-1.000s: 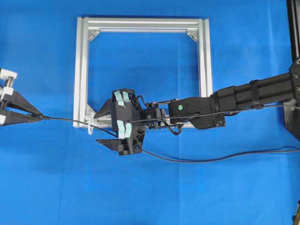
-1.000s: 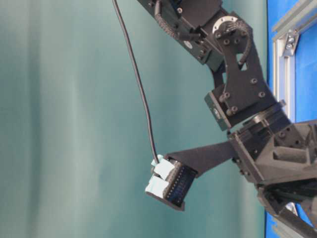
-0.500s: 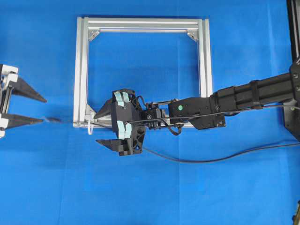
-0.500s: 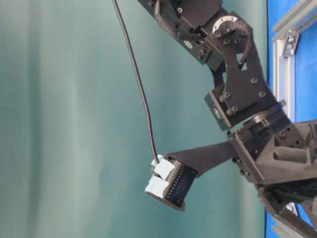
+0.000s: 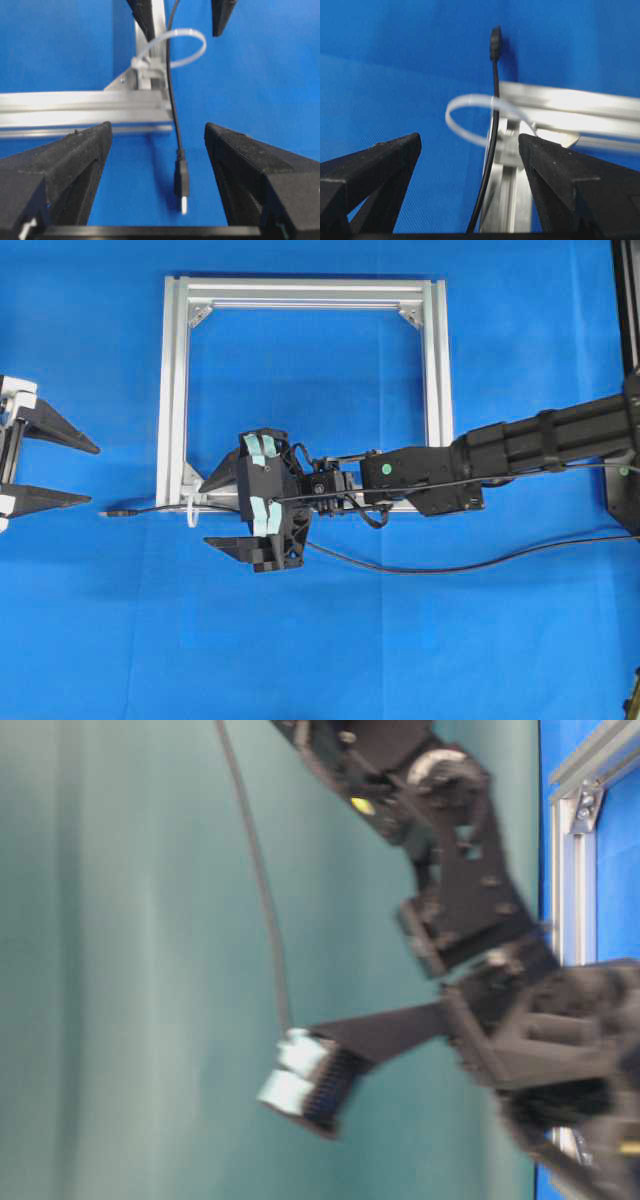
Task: Insert the wire through the string loop located on the left side.
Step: 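Pull the cable leftward through the loop with the left gripper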
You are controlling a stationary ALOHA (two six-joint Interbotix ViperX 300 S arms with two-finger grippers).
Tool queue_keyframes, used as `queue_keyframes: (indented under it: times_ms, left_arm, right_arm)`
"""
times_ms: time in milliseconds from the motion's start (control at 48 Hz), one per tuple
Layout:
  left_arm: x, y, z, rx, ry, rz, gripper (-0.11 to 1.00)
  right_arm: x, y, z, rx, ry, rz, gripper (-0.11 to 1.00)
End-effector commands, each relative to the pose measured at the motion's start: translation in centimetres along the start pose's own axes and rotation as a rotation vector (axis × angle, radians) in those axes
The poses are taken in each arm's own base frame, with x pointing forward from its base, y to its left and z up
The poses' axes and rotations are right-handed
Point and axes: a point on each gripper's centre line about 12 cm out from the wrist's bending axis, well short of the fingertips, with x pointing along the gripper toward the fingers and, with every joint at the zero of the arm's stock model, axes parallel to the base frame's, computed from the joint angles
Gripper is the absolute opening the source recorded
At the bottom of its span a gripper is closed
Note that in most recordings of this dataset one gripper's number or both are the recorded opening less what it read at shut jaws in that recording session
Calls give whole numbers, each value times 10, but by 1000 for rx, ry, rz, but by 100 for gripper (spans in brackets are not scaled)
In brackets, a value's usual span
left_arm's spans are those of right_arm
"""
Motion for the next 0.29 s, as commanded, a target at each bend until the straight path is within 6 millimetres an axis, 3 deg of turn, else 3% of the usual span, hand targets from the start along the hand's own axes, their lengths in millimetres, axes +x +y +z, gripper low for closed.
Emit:
queue_keyframes:
  times_ms: [0,271]
  left_arm:
    - [-4,-1,21,2,-69,-2,68]
    - [-18,-3,45,3,-184,-12,68]
  right_arm:
    - [-21,5,43,-7,-79,8,95]
    - [-50,5,81,-36,-116,0,95]
